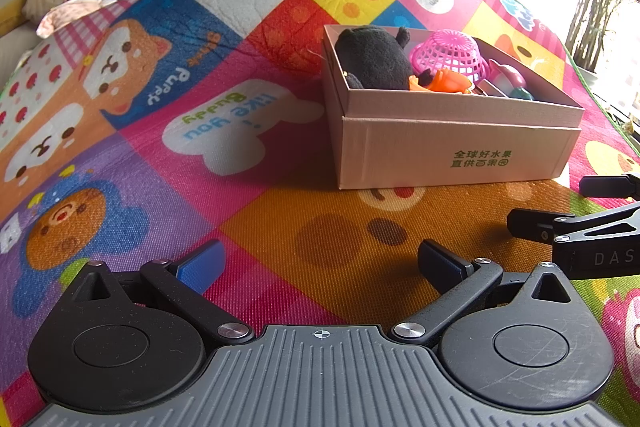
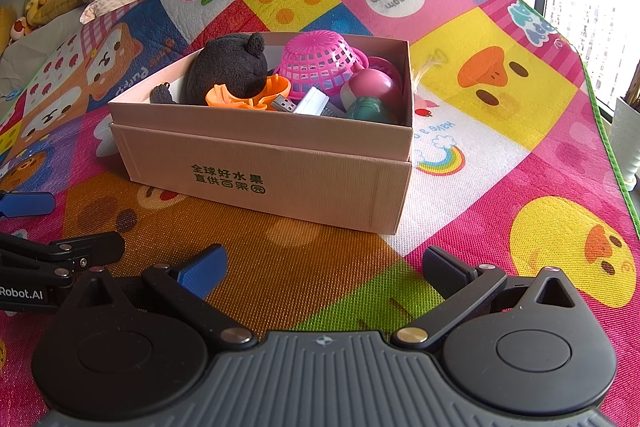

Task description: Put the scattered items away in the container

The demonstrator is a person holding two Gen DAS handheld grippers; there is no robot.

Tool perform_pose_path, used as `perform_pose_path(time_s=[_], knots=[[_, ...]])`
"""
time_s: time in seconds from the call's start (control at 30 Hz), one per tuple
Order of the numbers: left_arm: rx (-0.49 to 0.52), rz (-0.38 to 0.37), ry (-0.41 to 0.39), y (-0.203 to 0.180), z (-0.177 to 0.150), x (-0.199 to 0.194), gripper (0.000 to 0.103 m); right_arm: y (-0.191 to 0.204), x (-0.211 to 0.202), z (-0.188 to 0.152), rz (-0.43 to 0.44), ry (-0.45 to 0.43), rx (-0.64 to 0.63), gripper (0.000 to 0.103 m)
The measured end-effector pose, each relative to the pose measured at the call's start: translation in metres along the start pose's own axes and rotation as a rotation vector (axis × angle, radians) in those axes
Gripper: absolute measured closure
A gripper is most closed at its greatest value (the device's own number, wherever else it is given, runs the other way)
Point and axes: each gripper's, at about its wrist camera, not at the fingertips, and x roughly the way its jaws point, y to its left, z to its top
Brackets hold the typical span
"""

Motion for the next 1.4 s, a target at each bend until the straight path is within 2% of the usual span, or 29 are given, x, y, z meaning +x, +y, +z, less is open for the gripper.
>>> perform_pose_path(time_s=[1.2,1.4], knots=[[0.0,-0.001,0.0,0.0006,0.0,0.0003,0.0,0.0001,0.0,-0.0001,0.0,0.0,0.0,0.0],[-0.012,-0.003,0.021,0.0012,0.0037,0.0015,0.0,0.0001,0.0001,-0.0001,0.0,0.0,0.0,0.0]])
